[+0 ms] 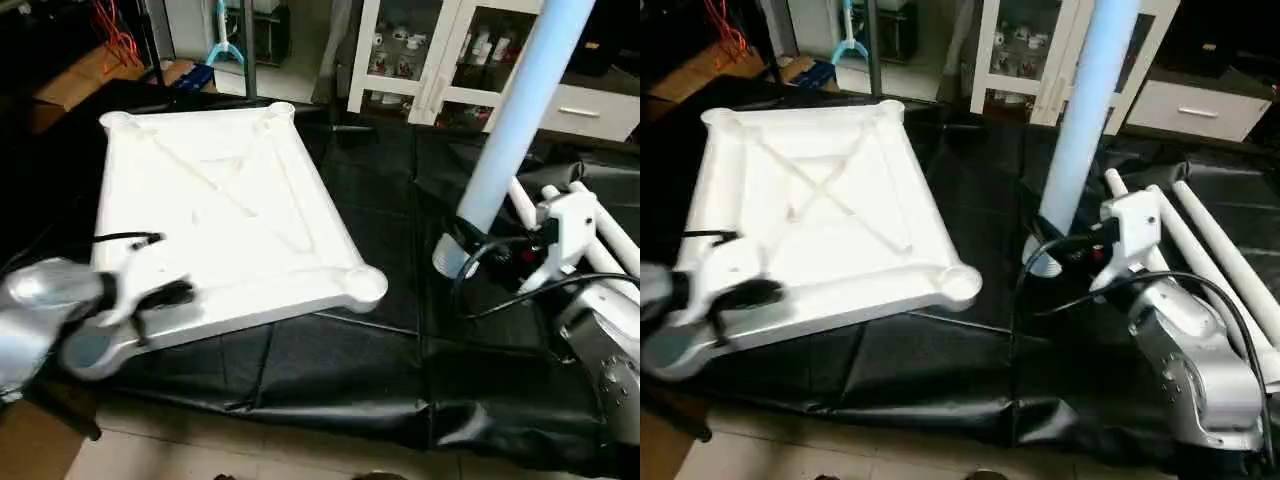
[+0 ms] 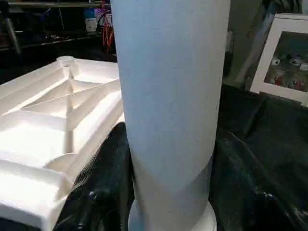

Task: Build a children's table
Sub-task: Insert table leg to table base

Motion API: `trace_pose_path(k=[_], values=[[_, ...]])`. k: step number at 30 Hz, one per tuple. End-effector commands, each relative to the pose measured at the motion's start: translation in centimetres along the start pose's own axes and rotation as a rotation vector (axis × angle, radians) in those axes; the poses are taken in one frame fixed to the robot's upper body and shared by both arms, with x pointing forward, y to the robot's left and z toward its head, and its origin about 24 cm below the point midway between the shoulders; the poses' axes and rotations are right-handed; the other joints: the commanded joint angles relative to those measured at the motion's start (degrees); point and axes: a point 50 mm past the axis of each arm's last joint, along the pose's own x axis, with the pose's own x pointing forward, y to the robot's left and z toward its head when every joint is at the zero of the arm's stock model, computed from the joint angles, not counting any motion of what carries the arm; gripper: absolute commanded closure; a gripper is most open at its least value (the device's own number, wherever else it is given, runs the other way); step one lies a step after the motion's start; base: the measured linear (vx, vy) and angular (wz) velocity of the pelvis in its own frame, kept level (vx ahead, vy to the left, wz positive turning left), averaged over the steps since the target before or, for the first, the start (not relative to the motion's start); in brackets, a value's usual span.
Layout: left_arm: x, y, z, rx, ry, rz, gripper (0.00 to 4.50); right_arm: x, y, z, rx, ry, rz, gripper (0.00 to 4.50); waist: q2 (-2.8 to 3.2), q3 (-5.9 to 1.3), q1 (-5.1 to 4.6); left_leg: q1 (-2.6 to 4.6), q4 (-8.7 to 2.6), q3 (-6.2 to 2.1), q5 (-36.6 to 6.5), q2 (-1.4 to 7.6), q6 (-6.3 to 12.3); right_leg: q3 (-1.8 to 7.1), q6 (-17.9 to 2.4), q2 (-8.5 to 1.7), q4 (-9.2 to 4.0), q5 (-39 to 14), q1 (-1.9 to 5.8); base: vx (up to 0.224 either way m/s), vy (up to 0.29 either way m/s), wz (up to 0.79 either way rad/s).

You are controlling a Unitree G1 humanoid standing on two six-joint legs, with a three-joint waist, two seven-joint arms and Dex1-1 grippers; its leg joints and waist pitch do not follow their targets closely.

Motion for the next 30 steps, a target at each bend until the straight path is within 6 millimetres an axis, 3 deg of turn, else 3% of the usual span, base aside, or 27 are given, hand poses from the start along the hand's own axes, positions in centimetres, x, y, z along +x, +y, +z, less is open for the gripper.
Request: trace_pose_path(k=[1, 4, 5, 7, 9, 11, 12, 14, 16, 17, 20, 21, 22, 25, 26, 30], values=[[-2.0, 1.8, 1.9, -0.032, -0.123, 0.104, 4.12, 0.1, -0.2, 0.4, -0.01, -0.011, 0.002, 2.59, 0.8, -3.76, 0.56, 2.04, -4.54, -1.21, -9.9, 3.12, -0.36, 1.44, -13.32, -2.09, -2.89, -3.69, 1.47, 0.0, 0.0, 0.0], [-1.9, 1.7, 3.9, -0.088, -0.283, 0.09, 4.12, 0.1, -0.4, 0.6, 0.0, -0.02, -0.001, 2.59, 0.75, -3.66, 1.26, 2.36, -4.42, -0.97, -8.56, 3.22, -0.2, 1.33, -14.96, -2.05, -2.77, -1.62, 1.53, 0.0, 0.0, 0.0], [-1.7, 1.1, 5.7, -0.133, -0.404, 0.036, 4.12, 0.3, -0.6, 0.9, 0.012, -0.033, -0.001, 2.59, 0.88, -3.58, 1.68, 2.46, -4.47, -0.93, -9.02, 3.29, -0.6, 1.33, -15.03, -2.08, -2.75, -2.26, 1.57, 0.0, 0.0, 0.0], [-1.4, 0.6, 6.7, -0.15, -0.464, -0.004, 4.12, 0.4, -0.7, 1.1, 0.016, -0.041, 0.002, 2.59, 0.61, -3.45, 2.11, 2.56, -4.49, -0.82, -10.42, 3.24, -1.54, 1.32, -15.12, -2.07, -2.88, -4.27, 1.54, 0.0, 0.0, 0.0], [-0.2, -0.6, 8.2, -0.155, -0.534, -0.063, 4.12, 0.8, -0.8, 1.4, 0.021, -0.056, 0.024, 2.59, 0.47, -3.35, 2.31, 2.23, -4.61, -0.89, -11.31, 3.2, -1.96, 1.41, -13.79, -2.12, -3.06, -6.68, 1.78, 0.0, 0.0, 0.0], [1.7, -1.8, 9.0, -0.154, -0.53, -0.112, 4.12, 1.1, -0.9, 1.6, 0.02, -0.061, 0.037, 2.59, 0.47, -3.41, 2.36, 2.34, -4.55, -0.92, -12.8, 3.19, -2.5, 1.59, -12.02, -2.17, -3.54, -9.94, 1.68, 0.0, 0.0, 0.0], [2.9, -2.6, 9.3, -0.147, -0.507, -0.142, 4.12, 1.3, -0.9, 1.6, 0.015, -0.059, 0.042, 2.59, 0.76, -3.44, 2.39, 2.38, -4.51, -0.94, -12.77, 3.17, -2.68, 1.63, -11.7, -2.15, -3.54, -10.24, 1.63, 0.0, 0.0, 0.0], [5.0, -4.3, 9.7, -0.133, -0.462, -0.205, 3.85, 1.5, -1.0, 1.5, 0.006, -0.052, 0.05, 2.59, 0.51, -3.56, 2.57, 2.4, -4.47, -0.91, -12.44, 3.26, -2.69, 1.74, -10.71, -2.12, -3.88, -10.55, 1.65, 0.0, 0.0, 0.0], [6.9, -5.7, 10.0, -0.154, -0.443, -0.241, 3.77, 1.6, -1.1, 1.5, -0.003, -0.045, 0.057, 2.59, 0.82, -3.7, 2.69, 2.05, -4.41, -1.05, -11.06, 3.18, -2.69, 1.73, -10.24, -2.07, -3.78, -9.29, 1.91, 0.0, 0.0, 0.0], [7.1, -6.0, 10.1, -0.164, -0.445, -0.251, 3.77, 1.6, -1.1, 1.5, -0.004, -0.046, 0.06, 2.59, 0.55, -3.88, 2.75, 1.9, -4.31, -1.1, -10.13, 3.14, -2.53, 1.66, -10.34, -2.07, -3.59, -7.96, 2.13, 0.0, 0.0, 0.0], [7.7, -6.6, 10.4, -0.167, -0.449, -0.275, 3.39, 1.5, -1.0, 1.7, -0.012, -0.046, 0.073, 2.59, 0.76, -3.96, 2.7, 1.64, -4.23, -1.2, -8.82, 3.04, -1.72, 1.56, -10.98, -1.98, -3.39, -5.74, 2.39, 0.0, 0.0, 0.0], [7.8, -6.5, 10.6, -0.167, -0.453, -0.268, 3.39, 1.5, -1.0, 1.8, -0.013, -0.046, 0.078, 2.59, 0.54, -4.03, 2.56, 1.68, -4.09, -1.1, -8.38, 3.02, -1.23, 1.53, -11.3, -1.87, -3.37, -4.83, 2.4, 0.0, 0.0, 0.0], [7.9, -6.5, 10.7, -0.168, -0.456, -0.265, 3.4, 1.5, -0.9, 1.8, -0.013, -0.044, 0.084, 2.59, 0.86, -4.04, 2.62, 1.81, -3.99, -1.03, -8.25, 2.99, -0.79, 1.55, -11.67, -1.83, -3.37, -4.48, 2.31, 0.0, 0.0, 0.0], [8.2, -6.5, 11.1, -0.133, -0.457, -0.266, 3.23, 1.3, -0.2, 1.4, -0.003, -0.035, 0.132, 2.59, 0.93, -4.06, 2.72, 1.83, -3.9, -1.0, -7.6, 3.12, -0.3, 1.52, -12.4, -1.78, -3.31, -3.75, 2.38, 0.0, 0.0, 0.0], [8.4, -6.5, 11.1, -0.121, -0.453, -0.265, 2.95, 1.3, -0.1, 1.3, -0.002, -0.03, 0.143, 2.59, 0.81, -4.04, 2.7, 1.8, -3.89, -0.96, -7.62, 3.09, -0.05, 1.51, -12.34, -1.7, -3.47, -3.83, 2.39, 0.0, 0.0, 0.0], [8.8, -6.3, 10.7, -0.067, -0.411, -0.266, 2.74, 0.8, 0.9, 0.6, 0.021, -0.025, 0.229, 2.59, 0.99, -3.99, 2.77, 1.93, -4.06, -1.09, -9.7, 3.25, -0.19, 1.48, -11.86, -1.81, -3.71, -6.42, 2.33, 0.0, 0.0, 0.0]])
